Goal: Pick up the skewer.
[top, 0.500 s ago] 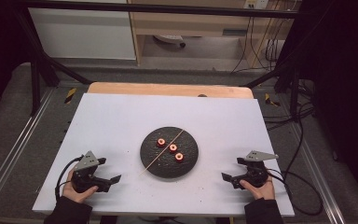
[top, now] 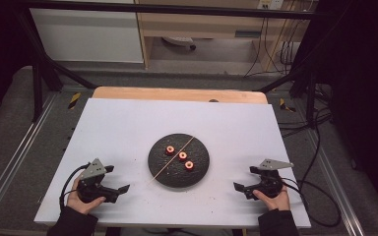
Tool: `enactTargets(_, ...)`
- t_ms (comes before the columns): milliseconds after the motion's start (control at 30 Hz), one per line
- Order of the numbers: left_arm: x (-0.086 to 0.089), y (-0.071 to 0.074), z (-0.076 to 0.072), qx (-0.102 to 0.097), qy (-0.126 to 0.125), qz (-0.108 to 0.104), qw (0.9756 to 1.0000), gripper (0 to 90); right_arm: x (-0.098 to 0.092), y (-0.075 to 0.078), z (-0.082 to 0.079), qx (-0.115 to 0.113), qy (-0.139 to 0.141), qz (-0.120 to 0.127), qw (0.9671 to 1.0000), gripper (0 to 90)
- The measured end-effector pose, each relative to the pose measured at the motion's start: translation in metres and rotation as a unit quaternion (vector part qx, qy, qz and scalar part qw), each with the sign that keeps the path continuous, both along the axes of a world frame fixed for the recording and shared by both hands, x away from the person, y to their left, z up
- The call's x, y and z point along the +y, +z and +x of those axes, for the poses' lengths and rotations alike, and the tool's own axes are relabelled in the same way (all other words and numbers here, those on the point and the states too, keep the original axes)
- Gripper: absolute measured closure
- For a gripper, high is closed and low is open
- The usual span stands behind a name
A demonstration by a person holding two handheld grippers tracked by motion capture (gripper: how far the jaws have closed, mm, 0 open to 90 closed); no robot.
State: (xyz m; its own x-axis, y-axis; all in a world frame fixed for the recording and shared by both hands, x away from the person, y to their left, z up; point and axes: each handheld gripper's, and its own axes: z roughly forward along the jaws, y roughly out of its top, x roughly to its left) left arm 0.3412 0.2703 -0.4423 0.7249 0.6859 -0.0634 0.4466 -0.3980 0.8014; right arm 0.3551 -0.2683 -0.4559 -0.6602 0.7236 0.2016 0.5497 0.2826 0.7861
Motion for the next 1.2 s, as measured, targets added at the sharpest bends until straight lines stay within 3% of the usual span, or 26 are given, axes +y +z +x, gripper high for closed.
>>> enactTargets(433, -0.009, 0.007, 0.0, 0.002, -0.002, 0.008, 1.0, 5.4, 0.0, 0.0, 0.001, 0.0, 0.0, -0.001, 1.0, 0.6)
enactTargets(1200, -0.023, 0.019, 0.001, -0.006, 0.019, 0.023, 0.9996, 6.3, 0.0, 0.0, 0.001, 0.0, 0.001, -0.001, 1.0, 0.6)
